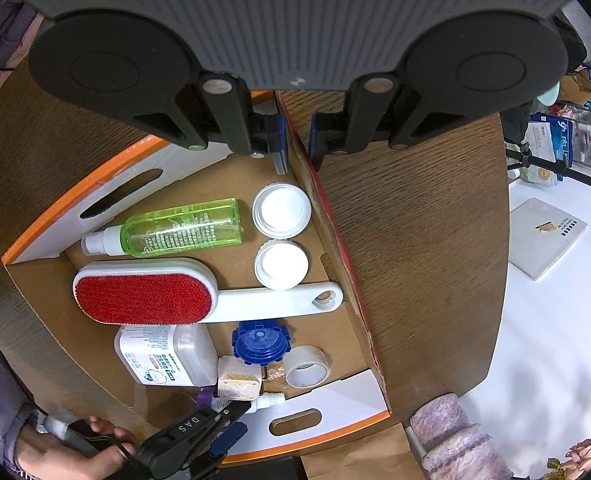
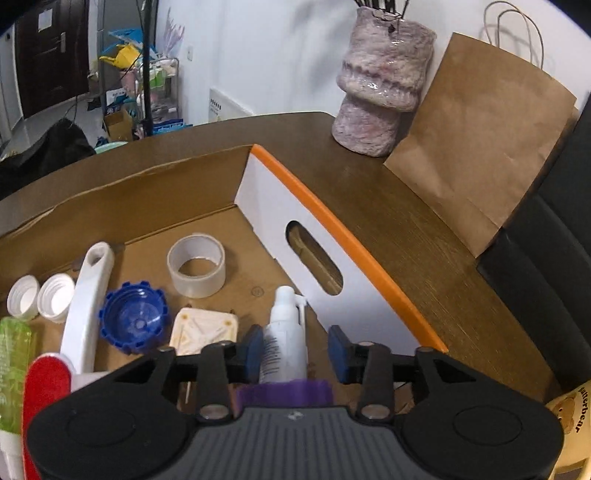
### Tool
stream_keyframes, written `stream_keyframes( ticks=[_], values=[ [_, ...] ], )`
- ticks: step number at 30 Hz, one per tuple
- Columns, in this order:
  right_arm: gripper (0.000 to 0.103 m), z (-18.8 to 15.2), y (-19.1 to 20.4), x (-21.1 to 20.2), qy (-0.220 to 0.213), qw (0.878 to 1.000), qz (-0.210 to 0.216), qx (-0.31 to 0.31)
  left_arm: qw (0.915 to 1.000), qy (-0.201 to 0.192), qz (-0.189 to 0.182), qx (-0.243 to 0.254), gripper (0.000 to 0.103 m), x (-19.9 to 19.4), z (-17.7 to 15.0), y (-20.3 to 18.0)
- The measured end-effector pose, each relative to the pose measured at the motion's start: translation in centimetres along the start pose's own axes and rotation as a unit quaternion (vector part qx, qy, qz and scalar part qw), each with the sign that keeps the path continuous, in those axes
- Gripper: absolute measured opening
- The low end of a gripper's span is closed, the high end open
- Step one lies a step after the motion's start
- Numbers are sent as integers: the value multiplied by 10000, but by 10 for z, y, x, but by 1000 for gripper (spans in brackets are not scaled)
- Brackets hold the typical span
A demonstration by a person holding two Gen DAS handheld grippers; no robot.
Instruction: Organize rigid objects
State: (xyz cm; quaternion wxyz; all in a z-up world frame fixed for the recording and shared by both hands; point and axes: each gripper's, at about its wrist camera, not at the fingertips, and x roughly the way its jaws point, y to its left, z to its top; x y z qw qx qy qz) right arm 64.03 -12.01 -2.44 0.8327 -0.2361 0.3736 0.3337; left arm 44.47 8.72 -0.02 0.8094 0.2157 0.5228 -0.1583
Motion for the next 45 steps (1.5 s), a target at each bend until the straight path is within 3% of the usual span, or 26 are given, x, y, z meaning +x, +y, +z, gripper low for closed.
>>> stream_keyframes(
  ticks=[10,19,23,26,28,31,34,37,39,41,43,45],
  values=[
    [48,-1,-4,-11,-123,9998,-88,92,10000,-26,-1,-34,11,0,0,1],
    [54,-40,2,-85,-862,9947,-223,513,9990,-311,-43,-315,10,4,7,2],
    [56,-67,1,-125,-1220,9874,-450,907,9981,-438,137,-399,8,23,27,-8],
    [64,-91,-1,-154,-1543,9773,-710,1269,9968,-541,315,-488,9,46,43,-20],
    [65,-112,-1,-172,-1802,9668,-891,1576,9944,-721,126,-756,8,52,54,-19],
    [66,-144,8,-192,-2108,9499,-1244,1941,9883,-991,-7,-1158,5,57,67,-25],
    [79,-176,21,-203,-2323,9312,-1652,2274,9779,-1224,-173,-1686,4,60,73,-36],
    [81,-200,38,-205,-2389,9175,-1821,2606,9666,-1489,80,-2083,5,61,76,-53],
    [85,-210,51,-203,-2416,9112,-1911,2734,9631,-1720,190,-2061,8,58,75,-67],
    [90,-218,72,-206,-2416,9075,-2092,2726,9577,-2035,515,-1967,20,53,68,-79],
    [92,-227,94,-213,-2427,9043,-2219,2720,9403,-2535,896,-2088,53,34,49,-90],
    [93,-239,120,-226,-2533,8991,-2218,2798,9244,-3014,920,-2149,54,8,25,-103]
  ],
)
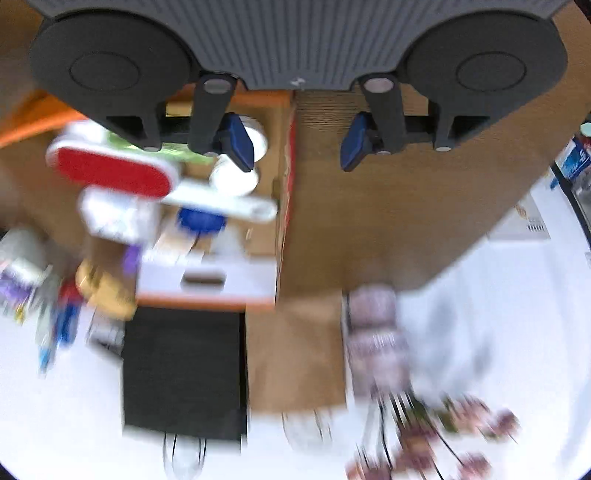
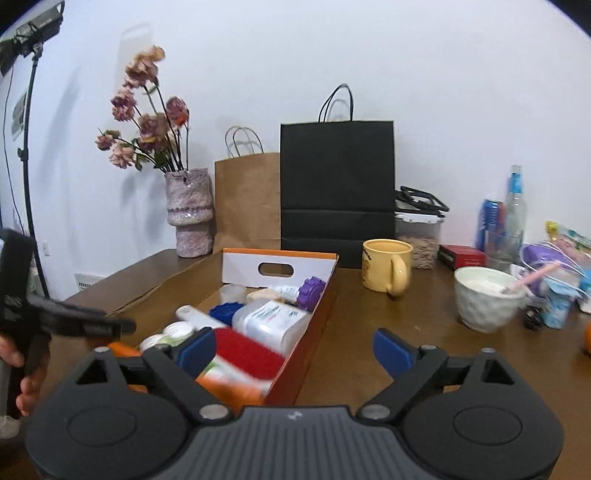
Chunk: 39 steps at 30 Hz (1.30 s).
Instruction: Organize rigid objects
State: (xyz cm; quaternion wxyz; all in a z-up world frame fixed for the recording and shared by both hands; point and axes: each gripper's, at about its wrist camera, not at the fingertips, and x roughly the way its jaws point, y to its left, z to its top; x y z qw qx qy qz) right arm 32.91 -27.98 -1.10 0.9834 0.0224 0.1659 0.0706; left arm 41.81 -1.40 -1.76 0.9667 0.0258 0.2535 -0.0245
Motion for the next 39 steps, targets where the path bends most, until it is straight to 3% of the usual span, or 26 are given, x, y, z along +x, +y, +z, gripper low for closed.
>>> stream_keyframes(
  ticks=[2,6,9,13,16,21,27,31,39],
  values=[
    [96,-9,7,-31,-99,9999,33,110,9989,-454,-24,-101,55,-41,-8,-1],
    [101,-23,30,-93,-360,9992,30,156,9952,-947,-162,-190,69,-115,-25,-6],
    [103,-33,46,-136,-513,9987,-24,70,9938,-1052,-296,-212,72,-168,-45,-12],
    [103,-51,61,-181,-518,9986,-78,-40,9915,-1228,-384,-189,91,-229,-75,-21],
    [103,-64,68,-208,-501,9984,-246,58,9905,-1350,-225,-139,100,-268,-98,-25],
    [103,-85,77,-256,-626,9970,-366,284,9898,-1400,-236,-80,103,-321,-140,-28],
    [103,-114,82,-295,-822,9952,-407,343,9917,-1277,-132,-69,103,-345,-177,-21],
    [103,-122,84,-300,-754,9961,-239,391,9892,-1458,-25,-132,103,-356,-180,-16],
    [103,-118,88,-299,-779,9960,-323,300,9867,-1623,-23,-117,103,-362,-180,-17]
  ],
)
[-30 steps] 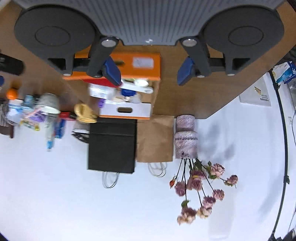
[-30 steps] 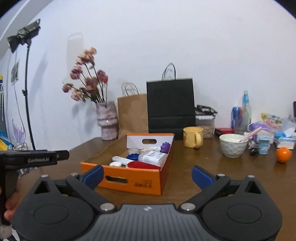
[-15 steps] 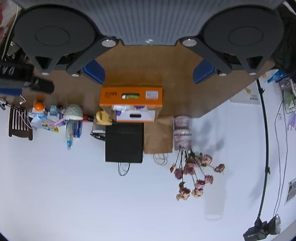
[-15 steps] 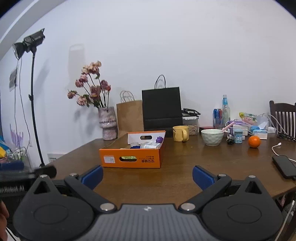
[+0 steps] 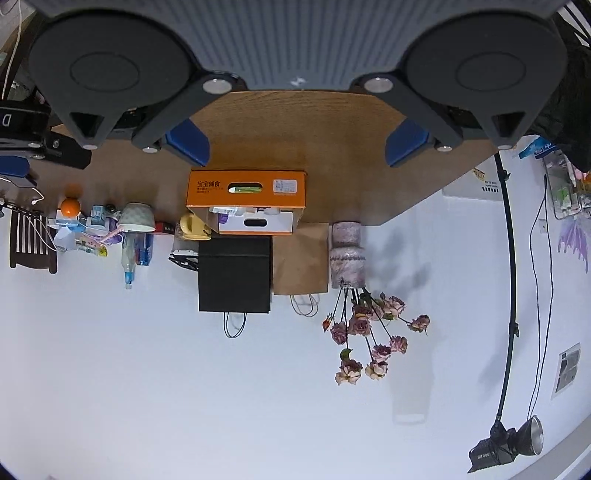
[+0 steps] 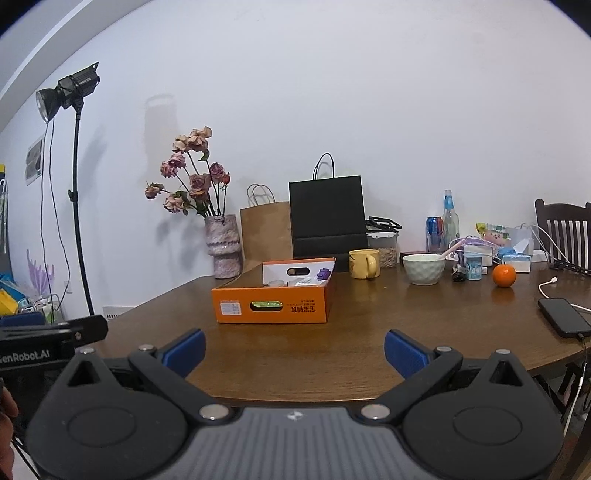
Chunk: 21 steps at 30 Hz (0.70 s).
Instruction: Organize rigid objects
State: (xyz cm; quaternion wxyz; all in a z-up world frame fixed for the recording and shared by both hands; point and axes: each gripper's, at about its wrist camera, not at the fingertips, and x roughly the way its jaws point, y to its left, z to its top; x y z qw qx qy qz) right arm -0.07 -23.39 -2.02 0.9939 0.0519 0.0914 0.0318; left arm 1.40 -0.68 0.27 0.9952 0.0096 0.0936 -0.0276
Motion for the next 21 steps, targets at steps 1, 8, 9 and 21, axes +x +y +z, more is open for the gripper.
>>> stream_keyframes(
  ticks=[1,8,9,21],
  values=[
    [103,0,0,1,6,10000,-8,3,10000,-14,-10,5,103,-1,0,-1],
    [103,1,0,3,48,10000,0,5,10000,-32,-9,19,103,-1,0,-1],
    [103,1,0,3,49,10000,-4,2,10000,-38,-4,16,103,-1,0,-1],
    [103,2,-2,7,87,10000,-1,7,10000,-47,-7,34,103,-2,-1,-1]
  ],
)
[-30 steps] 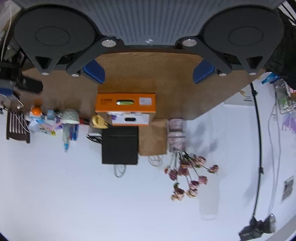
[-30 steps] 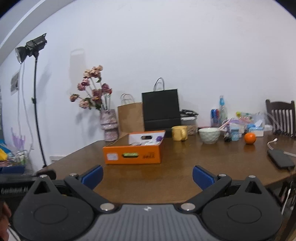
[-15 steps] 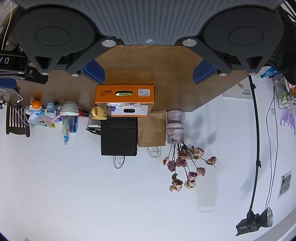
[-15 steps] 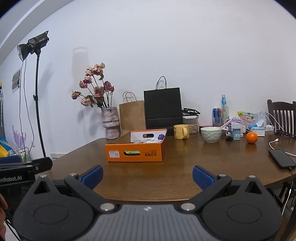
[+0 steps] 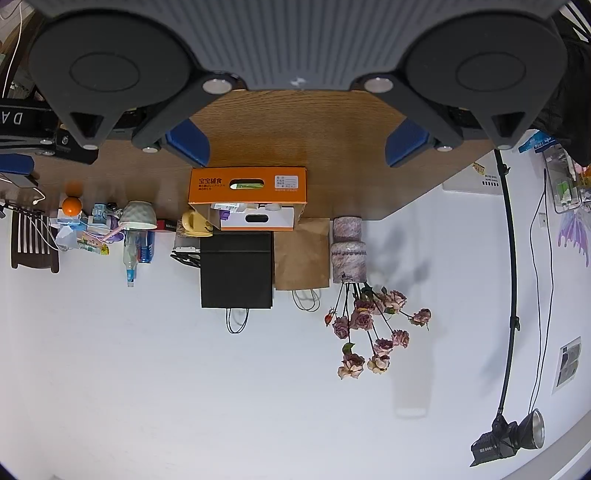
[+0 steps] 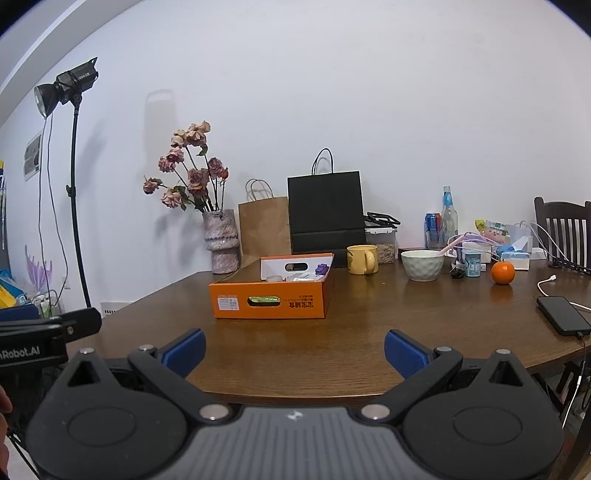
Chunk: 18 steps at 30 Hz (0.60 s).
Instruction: Organize rigid objects
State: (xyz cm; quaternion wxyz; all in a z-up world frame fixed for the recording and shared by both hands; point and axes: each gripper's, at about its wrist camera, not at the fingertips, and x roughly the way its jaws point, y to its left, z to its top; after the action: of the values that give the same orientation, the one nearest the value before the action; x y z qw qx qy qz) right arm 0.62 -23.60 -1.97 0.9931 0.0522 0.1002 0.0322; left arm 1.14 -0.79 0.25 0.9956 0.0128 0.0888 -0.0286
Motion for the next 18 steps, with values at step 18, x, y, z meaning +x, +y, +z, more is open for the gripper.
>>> stream_keyframes(
  ticks=[18],
  values=[
    [103,-1,-1,2,13,10000,11,13,10000,-11,-42,37,103,-2,3,0]
  ],
)
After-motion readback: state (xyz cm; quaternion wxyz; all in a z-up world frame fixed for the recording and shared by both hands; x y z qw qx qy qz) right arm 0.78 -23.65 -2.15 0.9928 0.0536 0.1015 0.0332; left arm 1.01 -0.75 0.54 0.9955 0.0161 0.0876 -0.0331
